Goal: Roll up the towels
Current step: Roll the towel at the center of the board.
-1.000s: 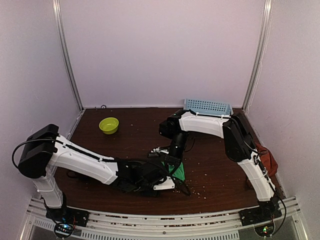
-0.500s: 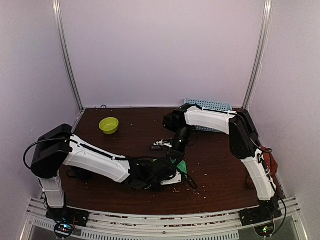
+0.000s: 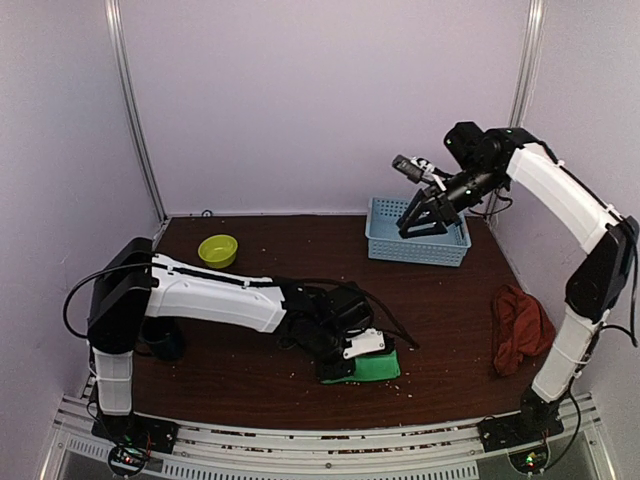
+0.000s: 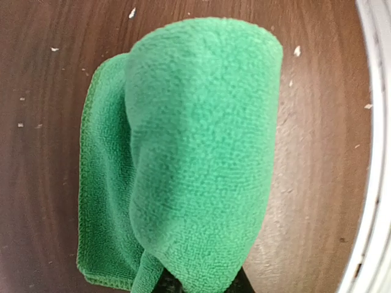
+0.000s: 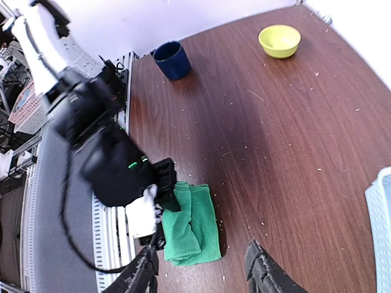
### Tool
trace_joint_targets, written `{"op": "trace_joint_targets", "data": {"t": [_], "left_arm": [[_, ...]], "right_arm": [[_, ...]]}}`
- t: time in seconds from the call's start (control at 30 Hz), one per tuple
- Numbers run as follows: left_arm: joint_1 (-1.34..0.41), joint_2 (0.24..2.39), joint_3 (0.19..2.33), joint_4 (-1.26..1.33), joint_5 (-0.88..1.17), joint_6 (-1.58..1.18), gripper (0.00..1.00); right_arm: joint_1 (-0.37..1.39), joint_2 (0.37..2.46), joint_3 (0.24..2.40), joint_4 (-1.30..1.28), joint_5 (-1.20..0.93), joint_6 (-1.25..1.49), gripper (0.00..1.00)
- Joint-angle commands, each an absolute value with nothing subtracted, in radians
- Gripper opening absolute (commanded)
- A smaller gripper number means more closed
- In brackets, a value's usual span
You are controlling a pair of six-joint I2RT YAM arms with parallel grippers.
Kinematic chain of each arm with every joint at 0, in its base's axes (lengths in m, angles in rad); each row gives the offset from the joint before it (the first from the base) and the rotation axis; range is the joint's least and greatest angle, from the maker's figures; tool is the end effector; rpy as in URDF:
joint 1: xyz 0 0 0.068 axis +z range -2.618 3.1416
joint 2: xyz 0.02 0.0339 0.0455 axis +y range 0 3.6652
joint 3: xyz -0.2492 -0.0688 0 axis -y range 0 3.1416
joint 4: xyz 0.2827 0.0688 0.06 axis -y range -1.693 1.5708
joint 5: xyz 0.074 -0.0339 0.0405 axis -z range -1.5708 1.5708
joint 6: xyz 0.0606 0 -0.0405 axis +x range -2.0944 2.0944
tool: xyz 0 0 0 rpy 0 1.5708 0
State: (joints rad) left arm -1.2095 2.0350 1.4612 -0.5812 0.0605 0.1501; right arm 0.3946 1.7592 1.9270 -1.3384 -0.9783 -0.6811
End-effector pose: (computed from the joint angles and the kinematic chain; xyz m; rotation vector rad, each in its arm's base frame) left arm 0.1577 -0.4277 0.1102 1.7674 2.1582 -0.3702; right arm 0.3291 0.1915 0.3653 -1.4329 1.9031 1.1792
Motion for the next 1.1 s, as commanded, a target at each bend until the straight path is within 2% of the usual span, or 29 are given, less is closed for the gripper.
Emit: {"op": "trace_joint_targets", "data": {"t": [0.0, 0.17, 0.33, 0.43, 0.53, 0.67, 1.07], "left_arm": [[-1.138, 2.172, 1.504, -0.763, 0.476, 0.051, 0.09], [-1.079, 2.28, 1.628, -0.823, 0.625, 0.044, 0.09], [-1.035, 2.353, 1.698, -0.844, 0.739, 0.034, 0.07], [-1.01, 2.384, 1.714, -0.844, 0.796, 0.023, 0.07], [-0.997, 2.402, 1.729, -0.844, 0.828, 0.017, 0.07], [-0.996, 2.404, 1.736, -0.844, 0.852, 0.014, 0.07], [-0.976, 2.411, 1.707, -0.844, 0.848, 0.023, 0.06]], "right_arm": [[0.412, 1.591, 1.762, -1.342, -1.064, -0.795, 0.5], [0.617, 1.393, 1.525, -1.194, -0.869, -0.777, 0.45], [0.86, 1.349, 1.367, -1.168, -0.69, -0.792, 0.42], [0.956, 1.331, 1.253, -1.063, -0.561, -0.748, 0.42], [1.034, 1.319, 1.142, -0.871, -0.333, -0.678, 0.48], [1.091, 1.362, 1.043, -0.707, -0.139, -0.659, 0.53], [1.171, 1.505, 0.864, -0.408, 0.067, -0.723, 0.6]]}}
